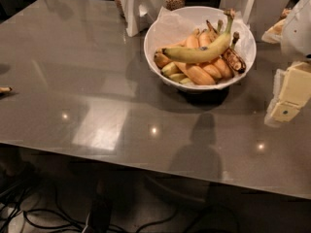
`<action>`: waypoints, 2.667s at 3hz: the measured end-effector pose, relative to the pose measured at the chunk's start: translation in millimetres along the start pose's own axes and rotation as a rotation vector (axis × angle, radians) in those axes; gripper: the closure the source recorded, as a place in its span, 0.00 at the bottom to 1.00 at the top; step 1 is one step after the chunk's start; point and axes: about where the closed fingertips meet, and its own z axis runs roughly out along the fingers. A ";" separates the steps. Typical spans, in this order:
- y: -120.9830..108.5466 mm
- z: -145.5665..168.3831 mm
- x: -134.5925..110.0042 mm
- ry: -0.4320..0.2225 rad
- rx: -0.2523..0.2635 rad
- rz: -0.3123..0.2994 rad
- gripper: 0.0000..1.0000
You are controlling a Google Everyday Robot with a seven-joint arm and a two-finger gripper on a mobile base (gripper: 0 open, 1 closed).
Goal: Pick banana from white bowl
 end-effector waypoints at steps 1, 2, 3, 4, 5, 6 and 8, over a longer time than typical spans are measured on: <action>0.0 0.0 0.0 0.000 0.000 0.000 0.00; -8.8 -1.4 -8.5 -0.047 0.048 -0.036 0.00; -26.9 -4.3 -24.9 -0.154 0.132 -0.103 0.00; -49.6 -9.9 -50.7 -0.274 0.219 -0.198 0.00; -70.1 -12.5 -80.2 -0.371 0.277 -0.355 0.00; -70.1 -12.5 -80.3 -0.371 0.277 -0.355 0.00; -77.6 2.3 -87.8 -0.346 0.292 -0.458 0.00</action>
Offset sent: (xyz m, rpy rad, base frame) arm 0.0253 0.0134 0.0097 0.0595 -0.1496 0.0963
